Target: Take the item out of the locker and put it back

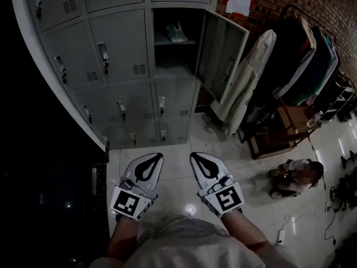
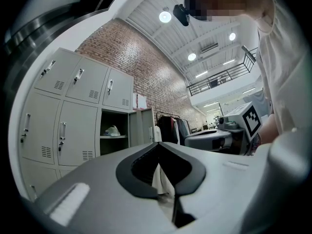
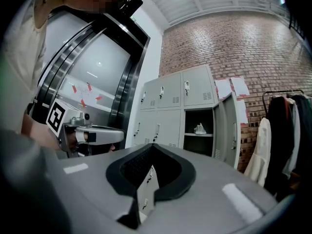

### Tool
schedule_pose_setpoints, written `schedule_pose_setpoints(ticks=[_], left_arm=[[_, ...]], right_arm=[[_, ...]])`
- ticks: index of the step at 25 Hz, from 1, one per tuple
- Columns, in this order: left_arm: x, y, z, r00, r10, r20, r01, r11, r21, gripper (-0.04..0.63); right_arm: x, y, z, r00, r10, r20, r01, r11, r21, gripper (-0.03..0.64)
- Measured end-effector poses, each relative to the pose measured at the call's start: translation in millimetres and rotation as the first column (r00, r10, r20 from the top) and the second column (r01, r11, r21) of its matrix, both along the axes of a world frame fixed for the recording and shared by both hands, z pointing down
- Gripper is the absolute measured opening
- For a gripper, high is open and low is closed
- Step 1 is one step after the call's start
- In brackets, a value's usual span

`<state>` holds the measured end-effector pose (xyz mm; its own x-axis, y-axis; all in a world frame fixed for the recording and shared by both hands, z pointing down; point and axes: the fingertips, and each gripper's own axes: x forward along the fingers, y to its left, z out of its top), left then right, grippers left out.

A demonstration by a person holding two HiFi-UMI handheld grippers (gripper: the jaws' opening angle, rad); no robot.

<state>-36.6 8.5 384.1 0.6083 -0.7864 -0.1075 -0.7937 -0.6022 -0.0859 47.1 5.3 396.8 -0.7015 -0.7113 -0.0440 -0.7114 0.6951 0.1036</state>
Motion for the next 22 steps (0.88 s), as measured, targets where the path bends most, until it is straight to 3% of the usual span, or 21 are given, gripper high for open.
schedule_pose_setpoints(ticks=[22], left_arm=[[14, -3, 8, 1.0, 0.014, 0.006, -0.014, 1.0, -0.026, 0.006]], right_arm=[[10, -2, 4, 1.0, 0.002, -0.006, -0.002, 1.0, -0.013, 0.0]])
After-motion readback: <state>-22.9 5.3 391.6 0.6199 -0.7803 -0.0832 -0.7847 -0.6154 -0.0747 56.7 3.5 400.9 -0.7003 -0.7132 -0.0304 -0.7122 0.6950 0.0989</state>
